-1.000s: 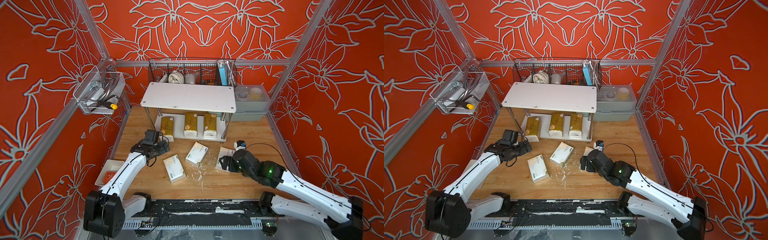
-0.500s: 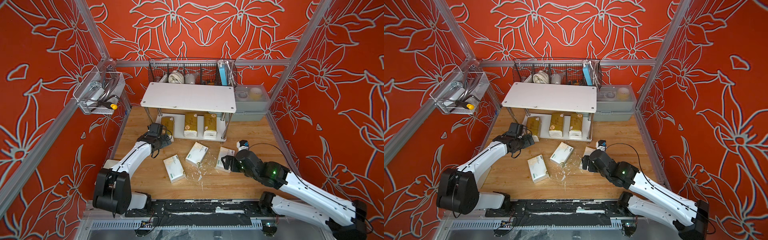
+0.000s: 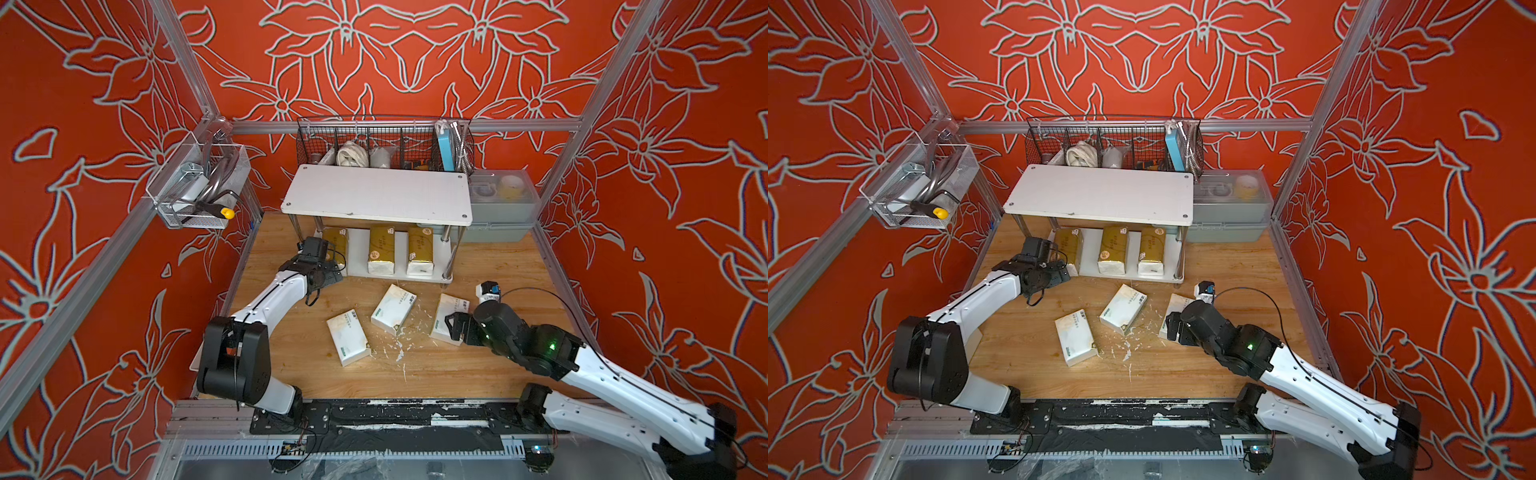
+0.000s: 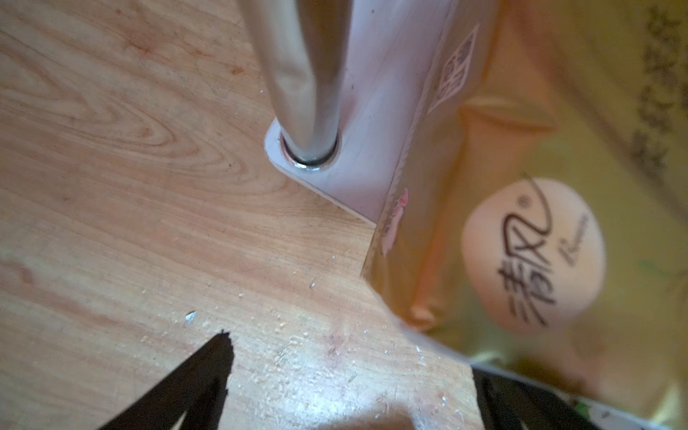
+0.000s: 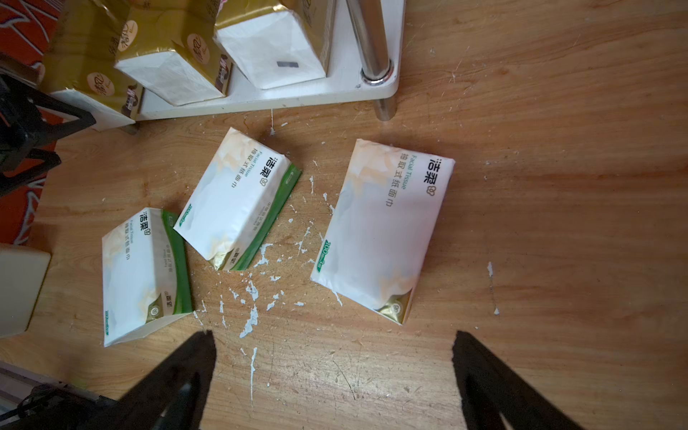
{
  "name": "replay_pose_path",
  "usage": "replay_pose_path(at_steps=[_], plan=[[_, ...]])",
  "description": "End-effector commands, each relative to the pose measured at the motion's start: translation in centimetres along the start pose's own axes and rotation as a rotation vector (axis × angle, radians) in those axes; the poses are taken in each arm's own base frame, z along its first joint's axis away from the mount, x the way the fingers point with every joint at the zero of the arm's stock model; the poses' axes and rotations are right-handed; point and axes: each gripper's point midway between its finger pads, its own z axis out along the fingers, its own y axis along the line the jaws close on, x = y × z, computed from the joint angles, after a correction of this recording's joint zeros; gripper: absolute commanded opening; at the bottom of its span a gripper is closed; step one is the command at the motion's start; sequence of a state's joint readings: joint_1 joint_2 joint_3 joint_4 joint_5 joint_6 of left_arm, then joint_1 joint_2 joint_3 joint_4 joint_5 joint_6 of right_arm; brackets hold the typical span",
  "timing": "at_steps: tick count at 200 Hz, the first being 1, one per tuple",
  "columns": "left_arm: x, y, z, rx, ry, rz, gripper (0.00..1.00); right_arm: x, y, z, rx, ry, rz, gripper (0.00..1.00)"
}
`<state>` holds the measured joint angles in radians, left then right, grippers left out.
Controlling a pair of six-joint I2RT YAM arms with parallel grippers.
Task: Place the tissue boxes on the shelf by color
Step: Place a box of tissues on the shelf.
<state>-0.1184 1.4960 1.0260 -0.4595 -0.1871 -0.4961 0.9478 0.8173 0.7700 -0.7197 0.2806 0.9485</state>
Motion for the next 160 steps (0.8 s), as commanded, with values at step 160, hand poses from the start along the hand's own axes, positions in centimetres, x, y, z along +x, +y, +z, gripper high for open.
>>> replay_pose_path(at_steps=[160], plan=[[-2.7,-0.7,1.6,-0.015,-0.028,0.014,0.99,0.0,-1.0,-0.3,0.031,-0.013,0.009,0.99]])
